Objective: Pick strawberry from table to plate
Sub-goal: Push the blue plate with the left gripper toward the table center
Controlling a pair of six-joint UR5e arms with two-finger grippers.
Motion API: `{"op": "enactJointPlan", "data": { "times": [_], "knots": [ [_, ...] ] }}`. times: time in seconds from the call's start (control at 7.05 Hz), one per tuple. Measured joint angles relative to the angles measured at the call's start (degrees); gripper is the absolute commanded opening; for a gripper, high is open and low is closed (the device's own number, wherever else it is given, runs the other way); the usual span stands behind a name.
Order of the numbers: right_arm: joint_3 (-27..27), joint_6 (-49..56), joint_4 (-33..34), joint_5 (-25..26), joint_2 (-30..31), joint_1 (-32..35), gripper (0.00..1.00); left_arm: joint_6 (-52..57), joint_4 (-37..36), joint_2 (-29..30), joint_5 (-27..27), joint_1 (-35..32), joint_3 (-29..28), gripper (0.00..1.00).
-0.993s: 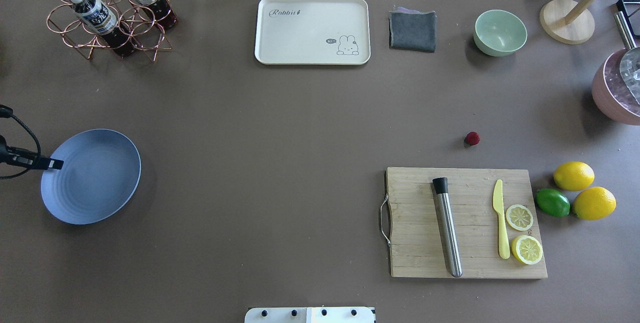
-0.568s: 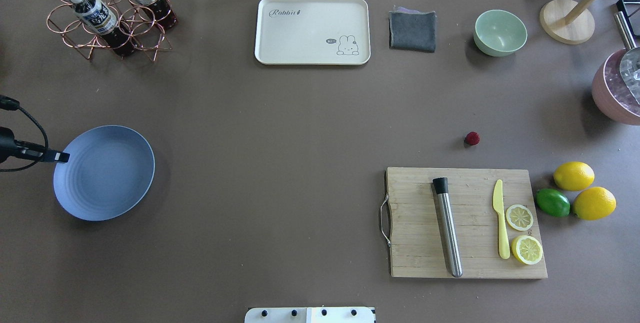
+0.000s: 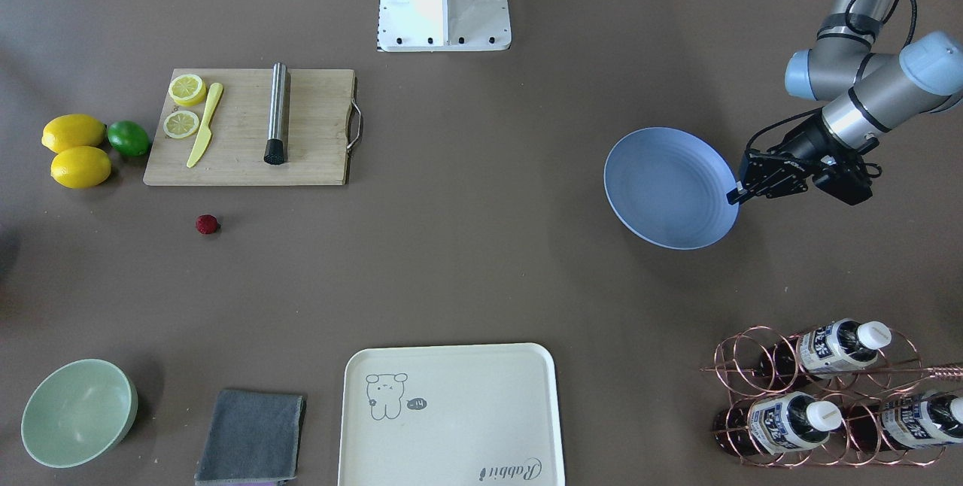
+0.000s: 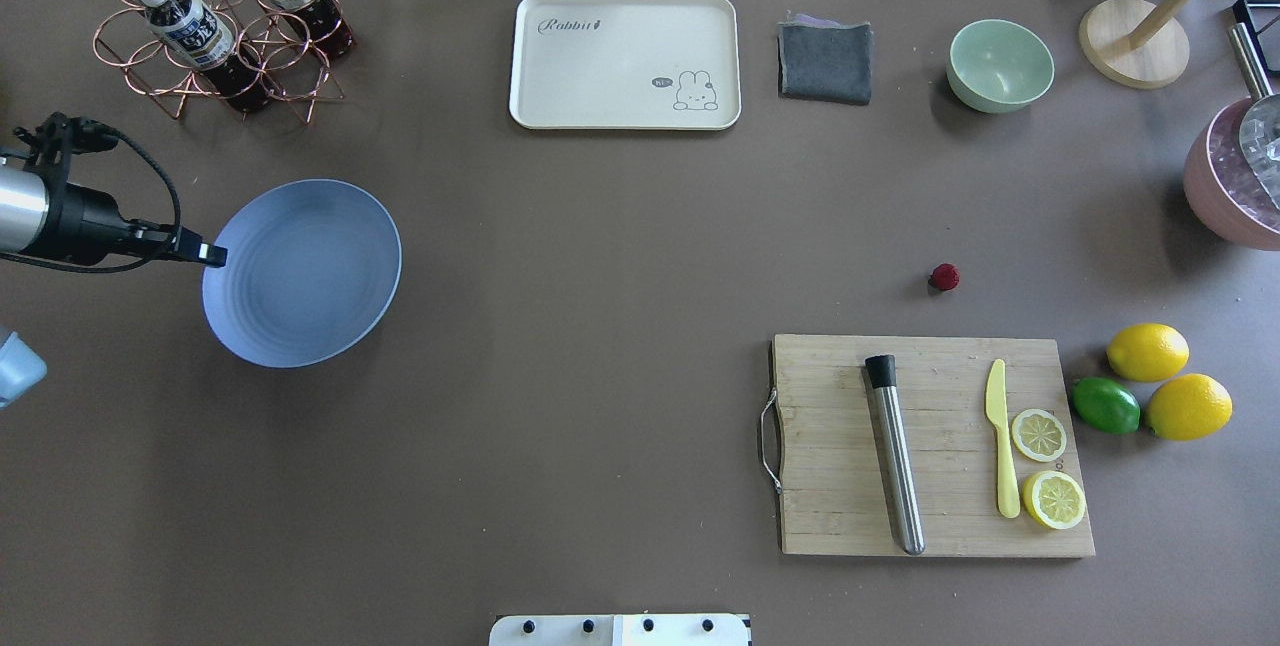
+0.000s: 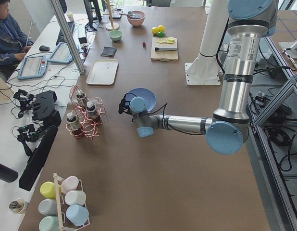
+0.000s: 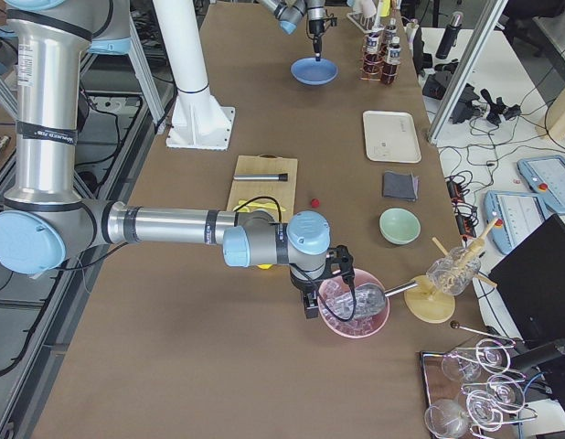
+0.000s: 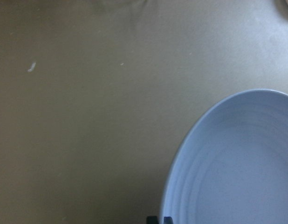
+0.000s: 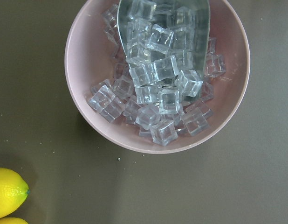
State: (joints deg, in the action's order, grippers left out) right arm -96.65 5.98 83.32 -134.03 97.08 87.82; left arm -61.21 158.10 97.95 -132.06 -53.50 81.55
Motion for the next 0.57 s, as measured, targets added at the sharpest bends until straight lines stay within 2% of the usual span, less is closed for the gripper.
{"op": "enactJointPlan", "data": {
  "times": [0.14, 0.57],
  "knots": [
    [-0.02, -0.05, 0.02, 0.00, -0.10, 0.04, 1.00, -2.76, -2.31, 3.81, 1.60, 2.39, 0.10, 0.00],
    [0.05, -0.17, 0.08, 0.00, -0.22, 0.00, 1.00, -7.55, -13.03, 15.51, 12.52, 12.84, 0.05, 0.00]
  ]
}}
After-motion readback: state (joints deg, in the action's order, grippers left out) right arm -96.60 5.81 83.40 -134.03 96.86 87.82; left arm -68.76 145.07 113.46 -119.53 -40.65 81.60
